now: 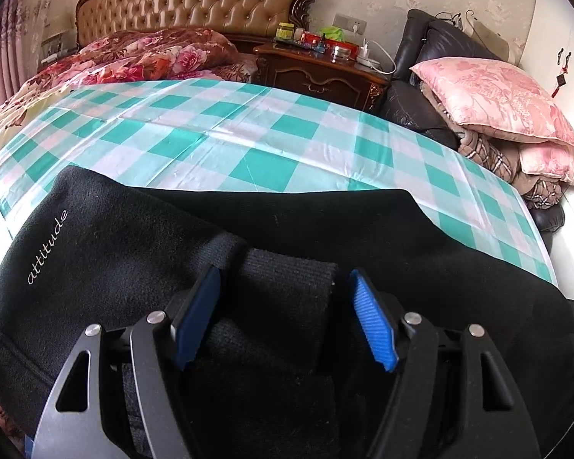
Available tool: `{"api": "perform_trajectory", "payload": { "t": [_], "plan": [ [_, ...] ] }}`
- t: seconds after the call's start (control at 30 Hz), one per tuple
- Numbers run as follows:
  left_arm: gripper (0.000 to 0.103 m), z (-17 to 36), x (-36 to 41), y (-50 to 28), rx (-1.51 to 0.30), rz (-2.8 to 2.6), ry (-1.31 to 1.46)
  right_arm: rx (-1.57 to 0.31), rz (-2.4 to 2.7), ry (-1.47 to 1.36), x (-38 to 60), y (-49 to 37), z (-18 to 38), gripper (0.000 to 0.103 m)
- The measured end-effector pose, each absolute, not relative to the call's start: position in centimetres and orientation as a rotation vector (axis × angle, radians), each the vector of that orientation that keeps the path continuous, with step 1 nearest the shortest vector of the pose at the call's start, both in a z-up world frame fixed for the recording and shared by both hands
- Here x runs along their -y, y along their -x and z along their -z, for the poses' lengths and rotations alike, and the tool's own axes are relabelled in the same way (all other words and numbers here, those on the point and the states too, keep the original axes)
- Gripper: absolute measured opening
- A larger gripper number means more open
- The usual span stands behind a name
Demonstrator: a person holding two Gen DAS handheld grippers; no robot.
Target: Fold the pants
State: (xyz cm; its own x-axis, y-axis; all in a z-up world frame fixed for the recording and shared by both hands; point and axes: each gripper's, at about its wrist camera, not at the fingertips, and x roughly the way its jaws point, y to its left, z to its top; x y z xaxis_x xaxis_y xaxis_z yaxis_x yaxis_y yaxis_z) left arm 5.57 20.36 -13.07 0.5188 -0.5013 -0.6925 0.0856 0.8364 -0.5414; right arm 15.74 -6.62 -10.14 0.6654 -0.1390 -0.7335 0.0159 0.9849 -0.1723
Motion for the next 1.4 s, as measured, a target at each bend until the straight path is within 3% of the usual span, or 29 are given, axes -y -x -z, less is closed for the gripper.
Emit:
{"api": "perform_trajectory", "payload": {
  "t": [0.17,0.27,0.43,0.53,0.73,0.9,0.93,0.97,1.0,1.07,1.23,1.4],
  "plan": [
    [0.062,14.3,-19.8,-6.3,-0.990,0.433,0.551,-0.846,0.095,0.071,8.2,-15.0,9.9,0.088],
    [0.062,14.8,-19.5,-6.1,-0.977,0.438,0.576,-0.882,0.130,0.078,8.6,-14.3,8.6,0.088],
    [0.040,14.0,-19.4,-5.6,-0.934,0.430,0.543,-0.881,-0.066,0.071,4.6,-14.5,2.2,0.088],
    [0.037,12.7,-18.9,-5.1,-0.895,0.424,0.480,-1.005,-0.274,0.067,-0.3,-17.3,0.7,0.089],
    [0.035,10.6,-16.6,-4.2,-0.855,0.350,0.296,-1.301,-0.397,0.215,-9.7,-22.7,3.9,0.089],
    [0.034,8.2,-14.3,-3.4,-0.792,0.313,0.118,-1.400,-0.392,0.287,-12.2,-24.2,7.1,0.089],
    [0.033,7.6,-13.8,-3.1,-0.772,0.312,0.078,-1.388,-0.386,0.290,-11.8,-24.4,7.1,0.087],
    [0.033,6.7,-13.2,-2.8,-0.746,0.313,0.034,-1.373,-0.384,0.282,-11.3,-24.4,6.8,0.070],
    [0.032,6.1,-12.8,-2.6,-0.730,0.316,0.014,-1.360,-0.378,0.268,-10.5,-24.4,6.1,0.047],
    [0.032,4.2,-11.9,-2.4,-0.687,0.333,-0.036,-1.325,-0.438,0.159,-8.0,-24.3,3.5,0.033],
    [0.032,-2.3,-6.0,-1.7,-0.524,0.426,-0.202,-1.121,-0.483,-0.045,2.3,-22.1,-5.5,0.029],
    [0.032,-6.4,5.5,-0.3,-0.378,0.547,-0.439,-0.988,-0.421,-0.236,16.6,-18.0,-9.7,0.028]
  ]
}}
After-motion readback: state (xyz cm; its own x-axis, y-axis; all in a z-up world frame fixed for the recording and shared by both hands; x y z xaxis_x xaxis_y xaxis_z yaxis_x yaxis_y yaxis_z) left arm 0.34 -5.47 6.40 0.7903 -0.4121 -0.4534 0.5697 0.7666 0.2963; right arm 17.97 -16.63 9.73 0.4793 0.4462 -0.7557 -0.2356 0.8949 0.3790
